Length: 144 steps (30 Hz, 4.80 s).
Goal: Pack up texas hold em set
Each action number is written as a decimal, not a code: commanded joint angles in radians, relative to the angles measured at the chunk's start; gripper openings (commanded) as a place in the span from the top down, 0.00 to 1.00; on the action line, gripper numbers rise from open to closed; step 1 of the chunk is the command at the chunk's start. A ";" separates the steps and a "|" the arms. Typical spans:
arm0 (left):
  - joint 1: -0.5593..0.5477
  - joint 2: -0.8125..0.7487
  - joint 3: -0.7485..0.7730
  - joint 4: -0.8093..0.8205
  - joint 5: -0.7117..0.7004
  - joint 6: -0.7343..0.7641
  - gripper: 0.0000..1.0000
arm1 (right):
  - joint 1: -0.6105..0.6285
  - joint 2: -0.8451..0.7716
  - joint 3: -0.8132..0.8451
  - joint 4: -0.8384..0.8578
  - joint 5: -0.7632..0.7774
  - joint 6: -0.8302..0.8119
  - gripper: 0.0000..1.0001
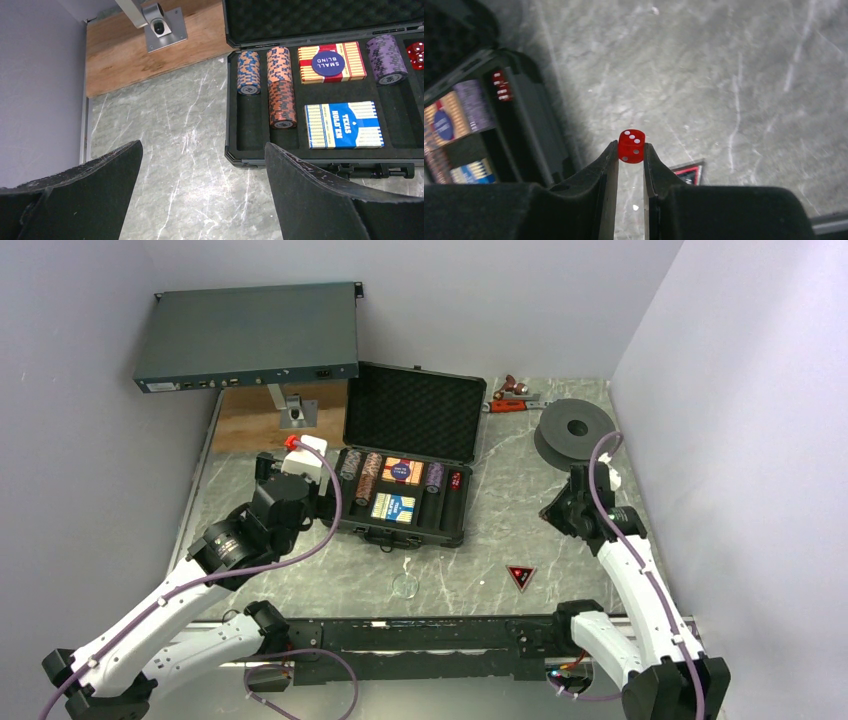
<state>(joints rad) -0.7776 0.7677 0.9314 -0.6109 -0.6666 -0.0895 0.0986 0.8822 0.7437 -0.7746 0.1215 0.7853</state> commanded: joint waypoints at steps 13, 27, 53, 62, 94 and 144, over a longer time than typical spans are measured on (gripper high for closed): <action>0.005 -0.007 0.004 0.020 0.024 0.014 0.00 | 0.035 0.076 0.116 0.366 -0.502 -0.096 1.00; 0.007 0.005 -0.002 0.025 0.012 0.021 0.00 | 0.298 0.311 0.288 0.318 -0.400 -0.172 1.00; 0.007 -0.002 -0.003 0.024 0.008 0.026 0.02 | 0.381 0.615 0.312 0.380 -0.335 -0.168 1.00; 0.007 -0.009 -0.004 0.025 0.006 0.029 0.02 | 0.381 0.653 0.330 0.390 -0.316 -0.163 0.87; 0.018 -0.003 -0.018 0.039 0.000 0.036 0.01 | 0.386 0.426 0.298 0.402 -0.234 -0.233 0.05; -0.079 0.016 -0.065 0.099 0.268 0.151 0.06 | 0.403 0.180 0.134 -0.246 0.172 -0.002 0.00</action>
<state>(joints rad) -0.8486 0.8036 0.8619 -0.5430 -0.4046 0.0456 0.4999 1.0409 0.8898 -0.9432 0.2279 0.7101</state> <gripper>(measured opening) 0.942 0.994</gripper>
